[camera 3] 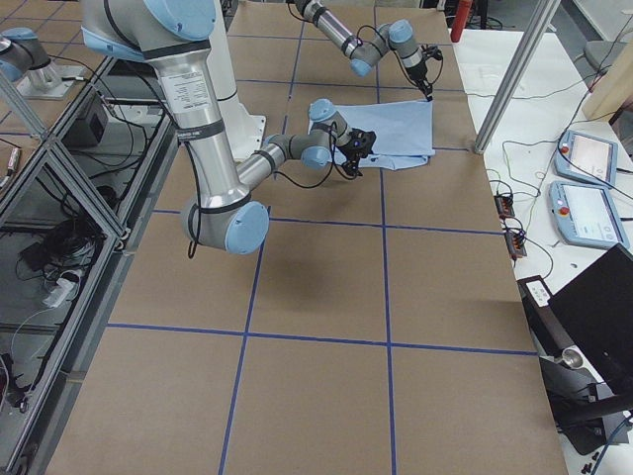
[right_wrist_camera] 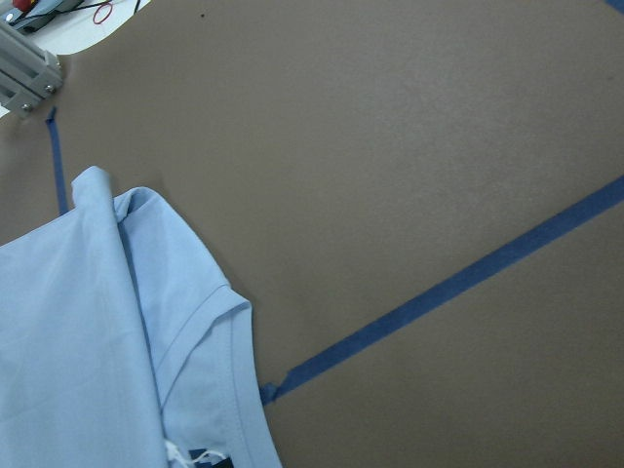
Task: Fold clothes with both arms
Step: 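Move the right gripper to the collar edge while the left holds the far corner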
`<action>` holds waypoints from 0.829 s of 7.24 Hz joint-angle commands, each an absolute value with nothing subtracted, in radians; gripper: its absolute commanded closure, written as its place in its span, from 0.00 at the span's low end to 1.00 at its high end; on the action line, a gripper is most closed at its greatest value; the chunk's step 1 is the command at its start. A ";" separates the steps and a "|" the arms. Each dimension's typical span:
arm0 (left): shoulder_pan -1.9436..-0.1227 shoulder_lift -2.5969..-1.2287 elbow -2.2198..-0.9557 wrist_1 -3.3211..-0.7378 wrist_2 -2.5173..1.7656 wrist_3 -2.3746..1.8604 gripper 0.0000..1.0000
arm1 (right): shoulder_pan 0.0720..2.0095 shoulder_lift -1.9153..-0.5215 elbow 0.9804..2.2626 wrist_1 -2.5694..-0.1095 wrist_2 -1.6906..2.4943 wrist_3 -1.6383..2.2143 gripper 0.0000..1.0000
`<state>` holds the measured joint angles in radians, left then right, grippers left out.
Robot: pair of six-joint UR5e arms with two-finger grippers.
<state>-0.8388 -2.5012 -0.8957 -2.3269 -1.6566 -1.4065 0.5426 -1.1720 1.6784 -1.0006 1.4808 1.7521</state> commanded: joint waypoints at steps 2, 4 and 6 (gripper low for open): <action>-0.841 -2.380 -1.078 -2.344 -1.655 -1.417 0.50 | 0.516 -1.083 1.683 -1.026 1.488 1.750 0.00; -0.839 -2.307 -1.195 -2.342 -1.754 -1.422 0.50 | 0.415 -1.048 1.692 -1.176 1.488 1.609 0.00; -0.841 -2.299 -1.195 -2.342 -1.758 -1.419 0.50 | 0.335 -0.947 1.690 -1.384 1.483 1.369 0.00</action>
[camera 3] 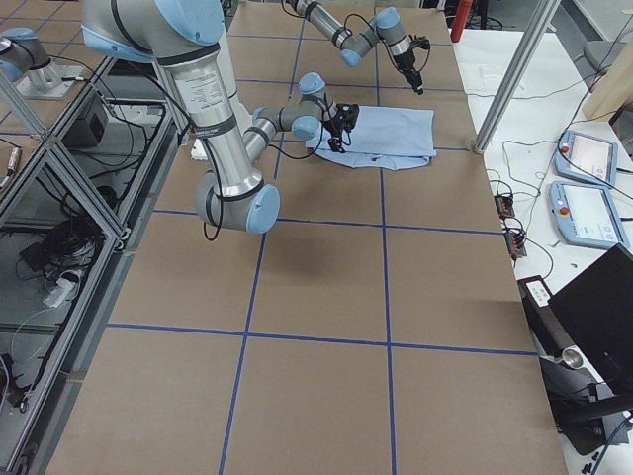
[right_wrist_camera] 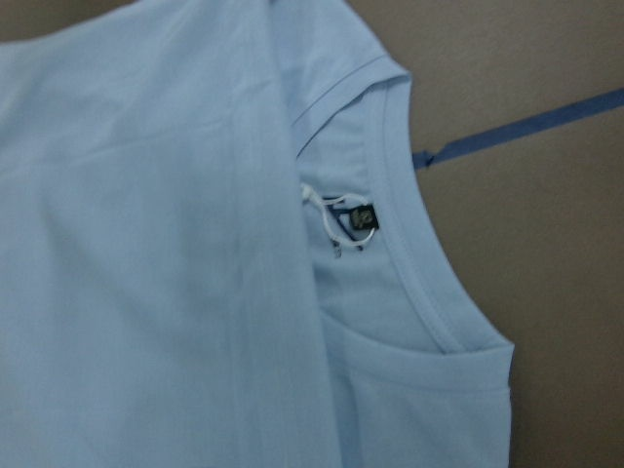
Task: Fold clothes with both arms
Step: 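Move the right gripper to the collar edge while the left holds the far corner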
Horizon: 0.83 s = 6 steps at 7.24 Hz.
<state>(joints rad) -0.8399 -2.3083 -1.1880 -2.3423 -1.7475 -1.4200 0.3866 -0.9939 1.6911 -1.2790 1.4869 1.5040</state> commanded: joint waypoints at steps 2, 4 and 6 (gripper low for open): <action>-0.841 -2.298 -1.195 -2.344 -1.758 -1.422 0.50 | 0.293 -0.946 1.671 -1.390 1.459 1.151 0.00; -0.841 -2.293 -1.195 -2.344 -1.758 -1.425 0.50 | 0.285 -0.937 1.672 -1.403 1.468 0.987 0.11; -0.841 -2.281 -1.195 -2.353 -1.758 -1.425 0.50 | 0.270 -0.923 1.675 -1.454 1.460 0.950 0.30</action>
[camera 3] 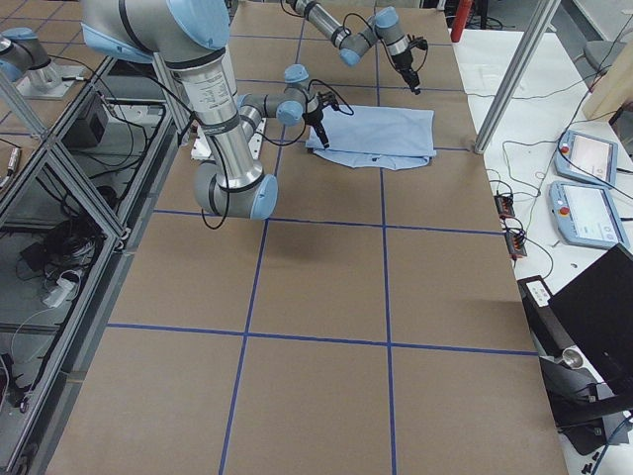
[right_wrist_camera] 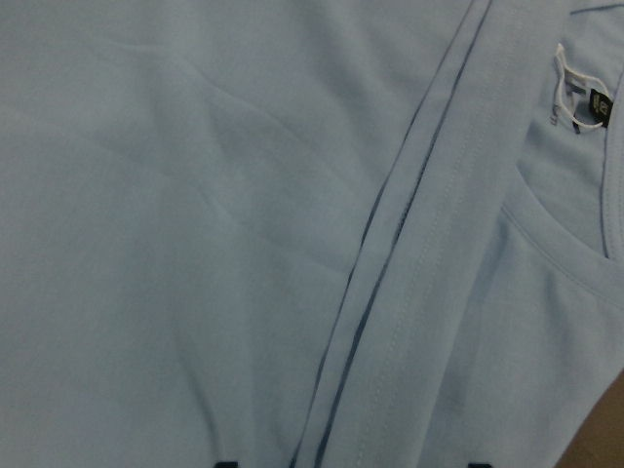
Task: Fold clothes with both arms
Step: 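Move the right gripper to the collar edge while the left holds the far corner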
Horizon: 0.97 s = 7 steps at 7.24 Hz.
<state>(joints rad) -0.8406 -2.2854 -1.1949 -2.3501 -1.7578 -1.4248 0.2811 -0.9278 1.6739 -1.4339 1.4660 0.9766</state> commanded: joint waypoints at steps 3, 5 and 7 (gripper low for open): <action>-0.839 -2.280 -1.195 -2.353 -1.759 -1.425 0.50 | 0.247 -0.927 1.672 -1.471 1.448 0.930 0.30; -0.839 -2.273 -1.195 -2.355 -1.759 -1.425 0.50 | 0.245 -0.922 1.675 -1.496 1.445 0.930 0.30; -0.839 -2.273 -1.195 -2.355 -1.759 -1.425 0.50 | 0.245 -0.922 1.681 -1.496 1.425 0.930 0.34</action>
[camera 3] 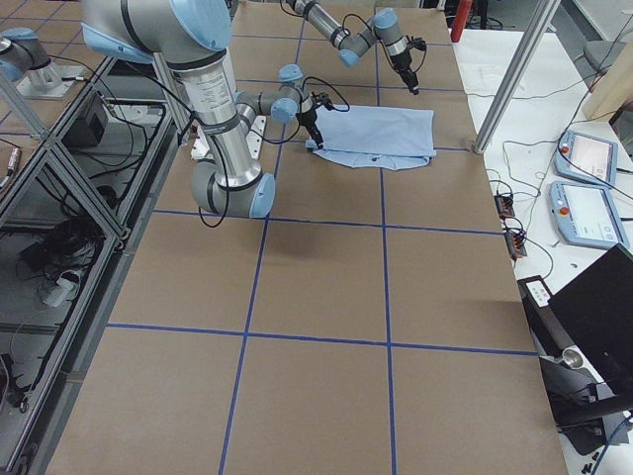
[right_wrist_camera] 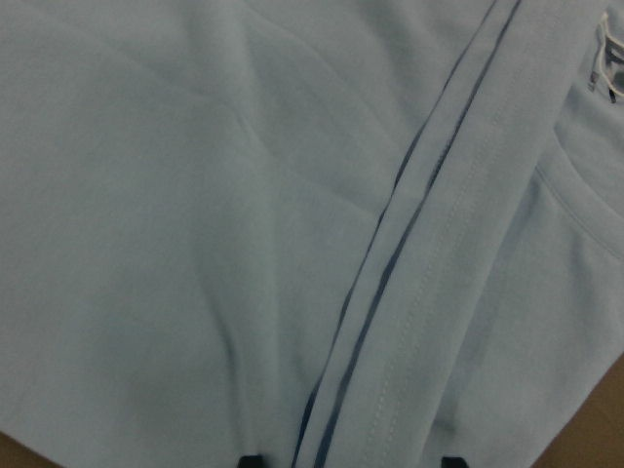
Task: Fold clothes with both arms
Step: 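Move the right gripper to the collar edge while the left holds the far corner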
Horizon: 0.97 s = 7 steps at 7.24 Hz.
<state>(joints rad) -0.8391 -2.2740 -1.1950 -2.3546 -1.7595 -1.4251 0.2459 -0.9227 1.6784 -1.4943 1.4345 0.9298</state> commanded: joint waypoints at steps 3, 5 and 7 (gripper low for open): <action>-0.838 -2.273 -1.195 -2.355 -1.759 -1.434 0.50 | 0.232 -0.922 1.686 -1.497 1.393 0.930 0.40; -0.836 -2.273 -1.195 -2.356 -1.759 -1.440 0.50 | 0.218 -0.920 1.687 -1.502 1.376 0.931 0.59; -0.835 -2.273 -1.195 -2.356 -1.759 -1.442 0.50 | 0.219 -0.923 1.690 -1.502 1.373 0.931 1.00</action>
<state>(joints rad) -0.8357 -2.2734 -1.1949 -2.3561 -1.7595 -1.4404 0.2200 -0.9220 1.6887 -1.5014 1.3763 0.9311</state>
